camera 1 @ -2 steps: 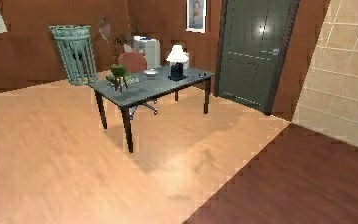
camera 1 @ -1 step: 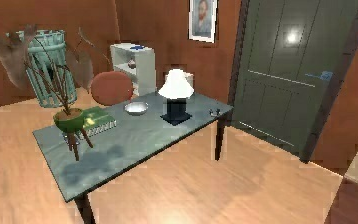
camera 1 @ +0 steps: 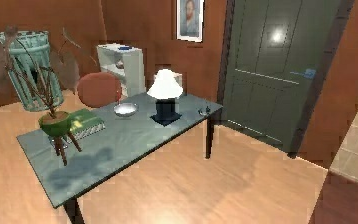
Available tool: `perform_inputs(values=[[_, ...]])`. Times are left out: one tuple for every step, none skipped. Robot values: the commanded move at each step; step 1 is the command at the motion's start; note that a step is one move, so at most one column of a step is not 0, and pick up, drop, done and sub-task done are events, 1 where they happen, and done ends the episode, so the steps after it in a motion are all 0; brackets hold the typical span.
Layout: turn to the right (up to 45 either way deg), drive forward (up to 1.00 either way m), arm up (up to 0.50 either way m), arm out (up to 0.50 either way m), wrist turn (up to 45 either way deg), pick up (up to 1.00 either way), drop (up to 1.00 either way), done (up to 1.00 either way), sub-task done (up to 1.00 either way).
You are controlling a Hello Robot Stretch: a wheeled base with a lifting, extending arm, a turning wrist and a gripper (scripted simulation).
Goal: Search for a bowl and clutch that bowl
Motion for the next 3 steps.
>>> perform_inputs(values=[[0.0,0.35,0.0,0.0,0.0,0.0,0.0,0.0,0.0],[-45.0,0.0,0.0,0.0,0.0,0.0,0.0,0.0,0.0],[-45.0,0.0,0.0,0.0,0.0,0.0,0.0,0.0,0.0]])
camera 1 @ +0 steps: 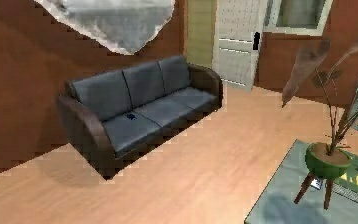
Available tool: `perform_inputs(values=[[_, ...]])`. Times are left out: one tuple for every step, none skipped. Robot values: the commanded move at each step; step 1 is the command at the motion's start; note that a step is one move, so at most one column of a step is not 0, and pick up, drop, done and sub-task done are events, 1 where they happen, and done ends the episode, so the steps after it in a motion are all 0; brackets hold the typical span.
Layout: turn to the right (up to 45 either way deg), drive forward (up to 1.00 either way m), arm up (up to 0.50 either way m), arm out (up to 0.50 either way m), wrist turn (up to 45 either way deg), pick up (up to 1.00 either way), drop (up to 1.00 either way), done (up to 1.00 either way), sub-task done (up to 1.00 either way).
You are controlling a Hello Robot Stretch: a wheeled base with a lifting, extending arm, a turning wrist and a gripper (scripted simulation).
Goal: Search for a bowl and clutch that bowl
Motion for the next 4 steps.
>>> perform_inputs(values=[[-21.0,0.0,0.0,0.0,0.0,0.0,0.0,0.0,0.0],[45.0,0.0,0.0,0.0,0.0,0.0,0.0,0.0,0.0],[45.0,0.0,0.0,0.0,0.0,0.0,0.0,0.0,0.0],[36.0,0.0,0.0,0.0,0.0,0.0,0.0,0.0,0.0]])
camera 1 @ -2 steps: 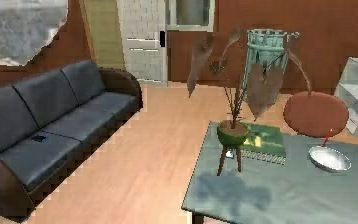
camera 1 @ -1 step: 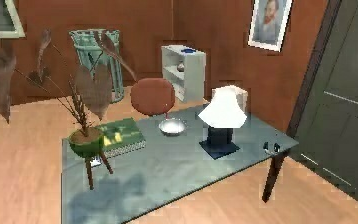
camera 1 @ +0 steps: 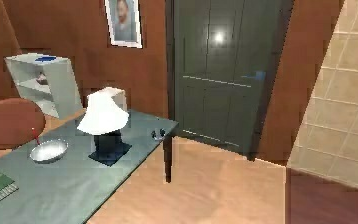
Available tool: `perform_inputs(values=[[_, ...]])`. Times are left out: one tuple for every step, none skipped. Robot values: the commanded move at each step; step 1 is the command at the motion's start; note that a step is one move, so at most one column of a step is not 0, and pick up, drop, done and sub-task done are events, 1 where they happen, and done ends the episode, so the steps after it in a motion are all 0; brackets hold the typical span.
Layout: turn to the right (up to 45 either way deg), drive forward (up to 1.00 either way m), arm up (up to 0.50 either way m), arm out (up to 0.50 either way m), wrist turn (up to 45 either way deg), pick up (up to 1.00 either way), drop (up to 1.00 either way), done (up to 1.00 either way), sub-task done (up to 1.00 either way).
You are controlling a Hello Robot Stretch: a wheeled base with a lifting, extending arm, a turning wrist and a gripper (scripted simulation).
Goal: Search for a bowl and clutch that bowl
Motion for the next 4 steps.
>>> perform_inputs(values=[[0.0,0.85,0.0,0.0,0.0,0.0,0.0,0.0,0.0],[-45.0,0.0,0.0,0.0,0.0,0.0,0.0,0.0,0.0],[-45.0,0.0,0.0,0.0,0.0,0.0,0.0,0.0,0.0],[-45.0,0.0,0.0,0.0,0.0,0.0,0.0,0.0,0.0]])
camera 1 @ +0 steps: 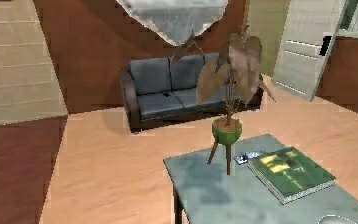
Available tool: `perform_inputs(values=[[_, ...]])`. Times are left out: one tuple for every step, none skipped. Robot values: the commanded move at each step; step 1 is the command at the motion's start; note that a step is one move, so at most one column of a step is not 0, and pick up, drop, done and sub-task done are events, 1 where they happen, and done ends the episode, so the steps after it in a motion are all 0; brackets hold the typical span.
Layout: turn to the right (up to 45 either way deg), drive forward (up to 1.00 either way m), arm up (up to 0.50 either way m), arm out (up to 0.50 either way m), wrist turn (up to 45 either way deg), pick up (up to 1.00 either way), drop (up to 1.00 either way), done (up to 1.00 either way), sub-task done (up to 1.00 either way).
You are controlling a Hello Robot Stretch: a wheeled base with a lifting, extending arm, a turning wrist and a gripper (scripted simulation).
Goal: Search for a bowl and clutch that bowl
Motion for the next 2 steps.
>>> perform_inputs(values=[[-33.0,0.0,0.0,0.0,0.0,0.0,0.0,0.0,0.0],[0.0,0.0,0.5,0.0,0.0,0.0,0.0,0.0,0.0]])
